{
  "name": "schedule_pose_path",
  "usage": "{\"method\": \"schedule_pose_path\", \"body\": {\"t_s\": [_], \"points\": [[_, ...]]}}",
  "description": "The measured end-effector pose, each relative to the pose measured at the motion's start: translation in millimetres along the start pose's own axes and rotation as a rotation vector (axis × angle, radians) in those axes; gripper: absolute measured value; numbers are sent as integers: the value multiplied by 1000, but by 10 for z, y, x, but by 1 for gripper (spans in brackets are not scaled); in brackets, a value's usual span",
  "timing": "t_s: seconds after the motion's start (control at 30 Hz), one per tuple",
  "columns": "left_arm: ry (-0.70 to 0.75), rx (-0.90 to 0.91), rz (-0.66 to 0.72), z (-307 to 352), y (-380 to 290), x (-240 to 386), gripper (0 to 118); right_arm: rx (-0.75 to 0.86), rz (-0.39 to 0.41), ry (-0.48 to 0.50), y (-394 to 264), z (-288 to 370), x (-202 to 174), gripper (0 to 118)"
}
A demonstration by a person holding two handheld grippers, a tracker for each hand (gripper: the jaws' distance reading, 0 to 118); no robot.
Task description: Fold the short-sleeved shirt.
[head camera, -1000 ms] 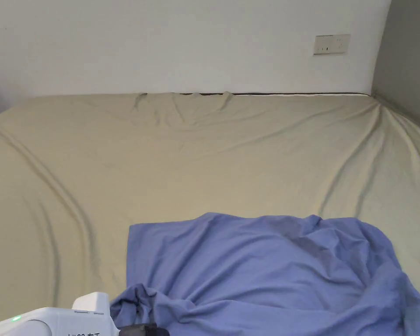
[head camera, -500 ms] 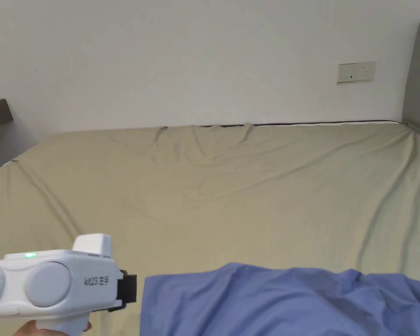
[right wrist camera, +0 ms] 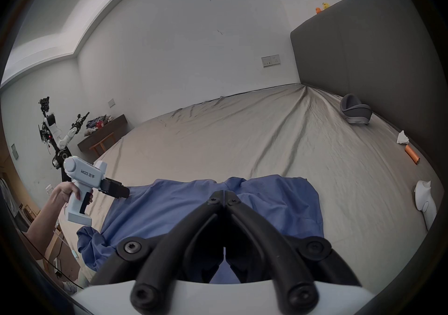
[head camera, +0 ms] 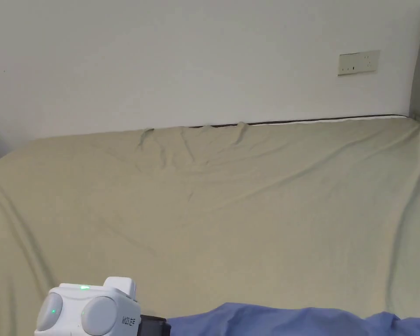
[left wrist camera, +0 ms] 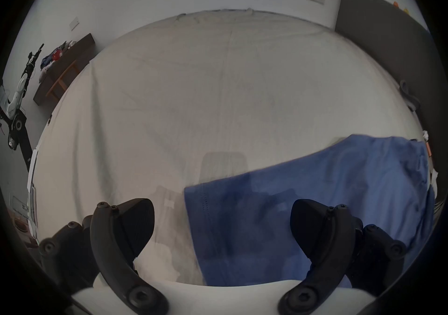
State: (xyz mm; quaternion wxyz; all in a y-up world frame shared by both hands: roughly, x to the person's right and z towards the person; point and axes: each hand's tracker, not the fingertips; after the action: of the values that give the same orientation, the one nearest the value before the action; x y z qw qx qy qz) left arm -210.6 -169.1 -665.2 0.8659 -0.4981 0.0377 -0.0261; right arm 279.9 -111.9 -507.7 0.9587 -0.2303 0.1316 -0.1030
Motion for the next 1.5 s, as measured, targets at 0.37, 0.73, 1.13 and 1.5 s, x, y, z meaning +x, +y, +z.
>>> {"method": "schedule_pose_path", "body": {"t_s": [0.37,0.73,1.13,1.5], "points": [[-98,-9,-43,79,-24,81,23,-17,11,-12,13,-70,59,0],[-145,65,12,20,-181,77,14,-54,-39,-129,204,-161,189,109],[-205,234,115,6,-456,-24,13,-362,15,-239,304,-1404,694,98],[-373,54,212,205,-135,-163,8,-314,-63,-128,362,-1267,600,8]]}}
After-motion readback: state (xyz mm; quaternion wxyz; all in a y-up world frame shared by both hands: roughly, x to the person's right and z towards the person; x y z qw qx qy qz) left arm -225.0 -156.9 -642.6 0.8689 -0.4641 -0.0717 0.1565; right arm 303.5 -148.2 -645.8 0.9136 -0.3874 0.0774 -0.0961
